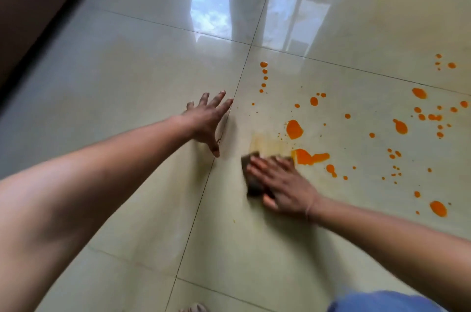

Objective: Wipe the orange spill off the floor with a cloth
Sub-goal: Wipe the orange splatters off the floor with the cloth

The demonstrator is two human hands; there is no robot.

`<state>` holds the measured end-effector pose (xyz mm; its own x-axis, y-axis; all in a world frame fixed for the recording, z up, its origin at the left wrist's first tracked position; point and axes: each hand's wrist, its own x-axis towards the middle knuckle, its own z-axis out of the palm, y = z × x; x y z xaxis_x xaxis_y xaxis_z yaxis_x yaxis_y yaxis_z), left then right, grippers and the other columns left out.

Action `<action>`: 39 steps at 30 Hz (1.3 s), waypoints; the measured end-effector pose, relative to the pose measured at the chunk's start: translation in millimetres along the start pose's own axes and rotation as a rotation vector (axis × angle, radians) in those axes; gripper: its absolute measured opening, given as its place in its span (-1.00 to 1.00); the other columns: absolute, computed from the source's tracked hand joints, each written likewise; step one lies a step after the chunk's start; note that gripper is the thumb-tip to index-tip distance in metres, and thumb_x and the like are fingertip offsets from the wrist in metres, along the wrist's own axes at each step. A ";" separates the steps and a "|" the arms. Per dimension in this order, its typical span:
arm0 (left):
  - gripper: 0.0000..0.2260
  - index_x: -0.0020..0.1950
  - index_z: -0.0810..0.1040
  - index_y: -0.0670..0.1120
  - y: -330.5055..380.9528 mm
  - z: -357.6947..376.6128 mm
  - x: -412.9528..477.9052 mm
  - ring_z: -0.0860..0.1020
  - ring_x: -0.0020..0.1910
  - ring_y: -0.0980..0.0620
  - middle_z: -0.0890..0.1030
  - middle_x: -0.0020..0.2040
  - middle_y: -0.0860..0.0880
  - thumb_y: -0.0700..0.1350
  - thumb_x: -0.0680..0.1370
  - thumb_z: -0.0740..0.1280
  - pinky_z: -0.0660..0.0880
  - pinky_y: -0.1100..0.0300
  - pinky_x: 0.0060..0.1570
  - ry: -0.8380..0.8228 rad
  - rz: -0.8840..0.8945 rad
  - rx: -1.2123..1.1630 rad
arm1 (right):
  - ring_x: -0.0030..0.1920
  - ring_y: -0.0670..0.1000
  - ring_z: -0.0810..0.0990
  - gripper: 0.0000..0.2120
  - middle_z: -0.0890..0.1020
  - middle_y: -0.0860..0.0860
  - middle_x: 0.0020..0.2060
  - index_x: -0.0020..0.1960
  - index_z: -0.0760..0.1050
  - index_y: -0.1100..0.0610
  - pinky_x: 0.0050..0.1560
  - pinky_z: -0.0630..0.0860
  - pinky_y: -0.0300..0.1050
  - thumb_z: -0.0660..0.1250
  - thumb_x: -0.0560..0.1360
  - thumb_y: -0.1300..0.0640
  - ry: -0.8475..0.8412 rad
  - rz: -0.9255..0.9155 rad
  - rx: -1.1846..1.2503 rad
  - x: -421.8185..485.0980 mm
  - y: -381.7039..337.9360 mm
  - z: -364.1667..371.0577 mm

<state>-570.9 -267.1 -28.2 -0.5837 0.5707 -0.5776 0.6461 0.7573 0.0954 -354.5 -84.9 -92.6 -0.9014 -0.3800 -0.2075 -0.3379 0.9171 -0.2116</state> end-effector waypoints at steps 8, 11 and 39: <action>0.35 0.56 -0.27 0.03 -30.6 18.4 13.4 -0.25 0.53 -0.19 -0.31 0.56 0.03 0.25 0.07 0.60 0.03 -0.32 0.40 -0.078 0.013 -0.066 | 0.50 0.11 0.19 -0.27 0.22 0.09 0.51 0.52 0.18 0.07 0.43 0.11 0.12 0.12 0.40 -0.15 -0.045 -0.046 0.037 53.3 -29.2 -6.3; 0.34 0.56 -0.28 0.03 -31.2 21.4 15.7 -0.28 0.52 -0.19 -0.34 0.55 0.02 0.24 0.09 0.60 -0.03 -0.32 0.40 -0.074 0.023 -0.082 | 0.48 0.12 0.25 -0.27 0.25 0.10 0.50 0.51 0.21 0.08 0.41 0.16 0.15 0.05 0.39 -0.18 0.068 0.226 0.043 101.3 -0.2 -17.9; 0.33 0.55 -0.28 0.07 -82.7 -41.6 105.0 -0.31 0.51 -0.18 -0.36 0.54 0.01 0.14 0.11 0.64 -0.12 -0.29 0.41 -0.065 0.010 -0.127 | 0.51 0.08 0.17 -0.27 0.24 0.06 0.51 0.51 0.23 0.07 0.45 0.06 0.07 0.17 0.37 -0.12 0.102 0.228 0.117 155.6 -16.6 -28.2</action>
<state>-706.2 -256.6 -63.0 -0.5417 0.5597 -0.6271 0.5819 0.7881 0.2007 -496.8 -155.8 -94.4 -0.9753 -0.1456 -0.1661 -0.0949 0.9553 -0.2802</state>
